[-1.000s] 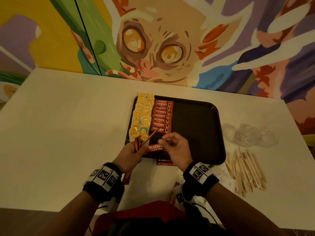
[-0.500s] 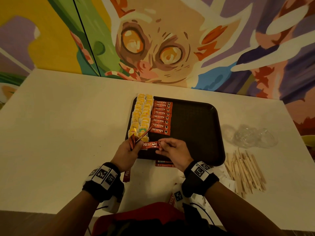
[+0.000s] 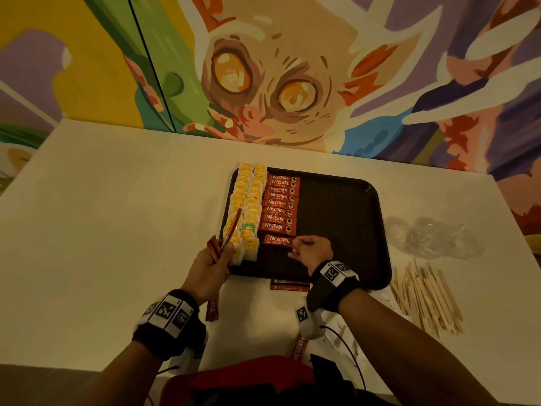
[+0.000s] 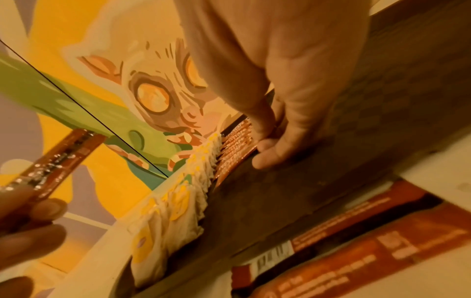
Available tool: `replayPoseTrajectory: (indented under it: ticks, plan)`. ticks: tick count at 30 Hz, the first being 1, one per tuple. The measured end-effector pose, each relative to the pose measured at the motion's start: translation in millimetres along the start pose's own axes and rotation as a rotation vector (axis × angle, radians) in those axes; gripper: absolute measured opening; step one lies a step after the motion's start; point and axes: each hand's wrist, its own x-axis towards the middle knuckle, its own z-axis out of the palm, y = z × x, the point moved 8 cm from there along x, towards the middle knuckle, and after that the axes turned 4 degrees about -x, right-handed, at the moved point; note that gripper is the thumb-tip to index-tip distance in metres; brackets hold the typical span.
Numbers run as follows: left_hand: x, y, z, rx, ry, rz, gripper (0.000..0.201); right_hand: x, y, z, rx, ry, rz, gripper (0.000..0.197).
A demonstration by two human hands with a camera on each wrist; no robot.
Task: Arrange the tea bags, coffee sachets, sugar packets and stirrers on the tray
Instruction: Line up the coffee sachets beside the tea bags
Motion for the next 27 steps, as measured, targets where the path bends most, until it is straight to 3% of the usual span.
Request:
replayPoseTrajectory:
  ticks: [12,19,27]
  plan:
    - [0,1,-2,-0.030,-0.015,-0.016,0.020,4,-15,18,-0.126,-0.062,0.012,0.014]
    - [1,0,-1,-0.030,-0.023,-0.021,0.019,7,-17,14,-0.262,-0.006,0.002,0.041]
    - [1,-1,1,-0.010,-0.038,-0.017,0.019,8,-19,17,-0.310,-0.032,-0.038,0.036]
